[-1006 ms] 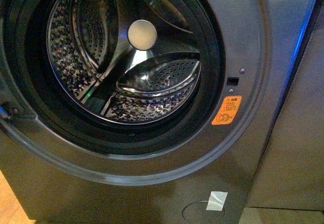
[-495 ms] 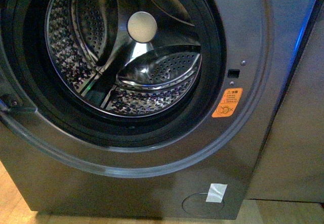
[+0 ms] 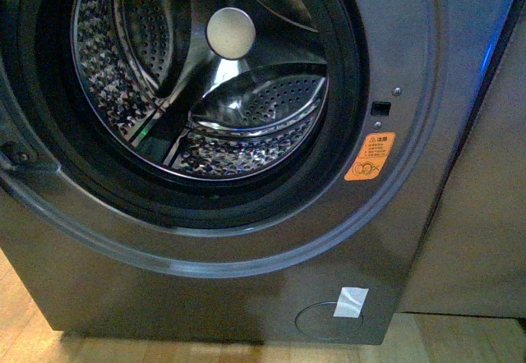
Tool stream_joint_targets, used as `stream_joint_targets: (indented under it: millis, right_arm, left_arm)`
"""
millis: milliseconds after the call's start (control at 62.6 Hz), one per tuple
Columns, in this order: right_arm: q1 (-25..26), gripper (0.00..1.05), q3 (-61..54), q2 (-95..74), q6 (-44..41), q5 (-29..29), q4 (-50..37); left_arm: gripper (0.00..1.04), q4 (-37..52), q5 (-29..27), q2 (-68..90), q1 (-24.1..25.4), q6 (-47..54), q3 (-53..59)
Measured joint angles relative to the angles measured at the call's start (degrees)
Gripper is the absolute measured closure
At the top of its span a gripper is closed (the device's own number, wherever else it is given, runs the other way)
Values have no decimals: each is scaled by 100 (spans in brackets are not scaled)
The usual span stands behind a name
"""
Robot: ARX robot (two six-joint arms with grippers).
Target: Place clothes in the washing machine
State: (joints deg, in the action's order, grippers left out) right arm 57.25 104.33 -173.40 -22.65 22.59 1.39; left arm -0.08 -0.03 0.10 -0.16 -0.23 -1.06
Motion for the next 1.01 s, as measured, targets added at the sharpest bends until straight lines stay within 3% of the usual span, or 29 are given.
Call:
stream_joint_targets:
  millis: [271, 703, 1006]
  right_arm:
    - [33, 9, 186, -162, 57, -109, -116]
    - [72, 83, -466, 120, 328, -146, -1093]
    - [315, 90, -1554, 1314, 350, 245, -2190]
  left_arm:
    - [7, 0, 0, 0, 0, 0, 0]
    - [7, 0, 0, 0, 0, 0, 0]
    - [7, 0, 0, 0, 0, 0, 0]
